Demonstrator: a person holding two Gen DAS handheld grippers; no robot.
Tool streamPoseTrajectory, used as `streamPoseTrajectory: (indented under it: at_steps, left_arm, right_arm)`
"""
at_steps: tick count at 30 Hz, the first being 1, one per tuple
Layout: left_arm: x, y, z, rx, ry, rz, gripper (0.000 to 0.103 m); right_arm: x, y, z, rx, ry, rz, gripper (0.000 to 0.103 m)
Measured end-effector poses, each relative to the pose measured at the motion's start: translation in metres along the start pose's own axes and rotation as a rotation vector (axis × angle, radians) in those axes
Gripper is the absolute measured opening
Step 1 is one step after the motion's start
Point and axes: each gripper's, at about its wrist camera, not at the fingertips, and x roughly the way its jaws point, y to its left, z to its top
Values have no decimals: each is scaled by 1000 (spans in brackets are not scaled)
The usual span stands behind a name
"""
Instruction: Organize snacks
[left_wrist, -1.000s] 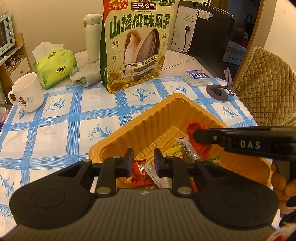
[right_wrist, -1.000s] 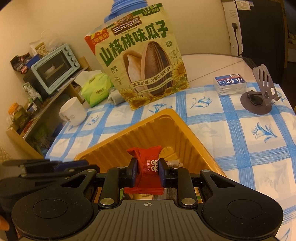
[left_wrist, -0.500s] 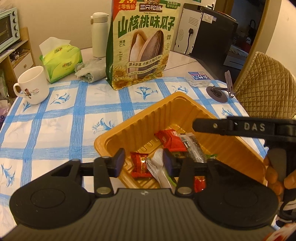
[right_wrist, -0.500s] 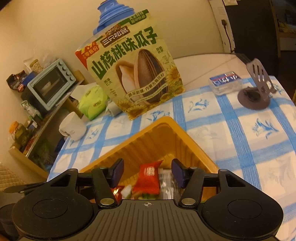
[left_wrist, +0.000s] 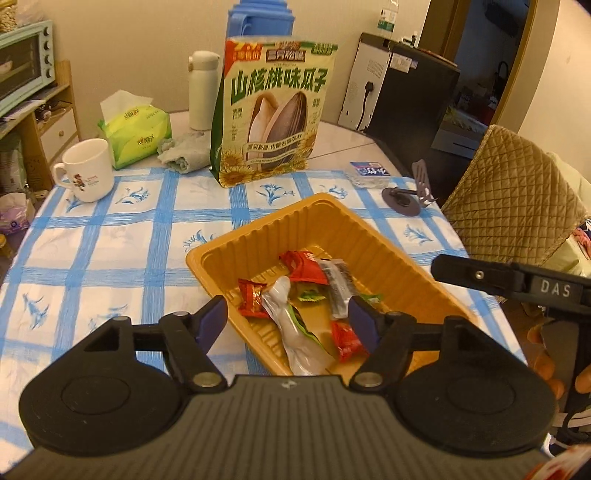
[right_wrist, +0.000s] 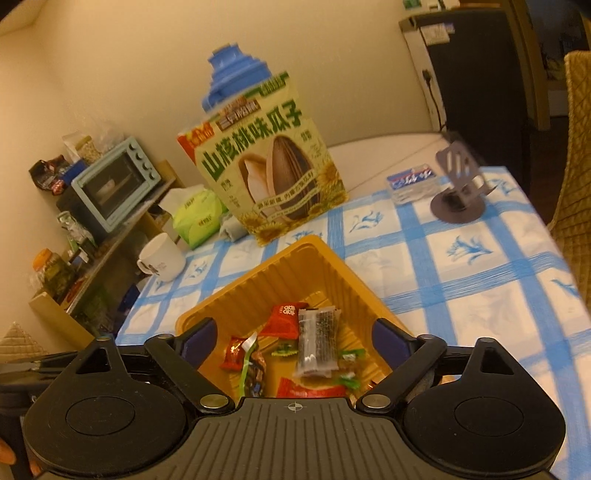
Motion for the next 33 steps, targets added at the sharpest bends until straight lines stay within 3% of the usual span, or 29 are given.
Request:
streamPoseTrajectory:
  at_steps: [8, 17, 25, 33]
  left_arm:
    - [-70, -32, -26, 26, -59, 51, 73]
    - [-140, -65, -78, -14, -78, 102, 74]
    - [-178, -86, -131, -39, -46, 143, 76]
    - [-205, -91, -170, -43, -7, 154, 76]
  right_arm:
    - [-69, 10, -22, -44, -25, -4, 96]
    - [-133, 26, -68, -114, 23, -5, 97]
    - [-171, 41, -110, -225, 70, -37, 97]
    - [-200, 51, -142, -234, 110, -39, 97]
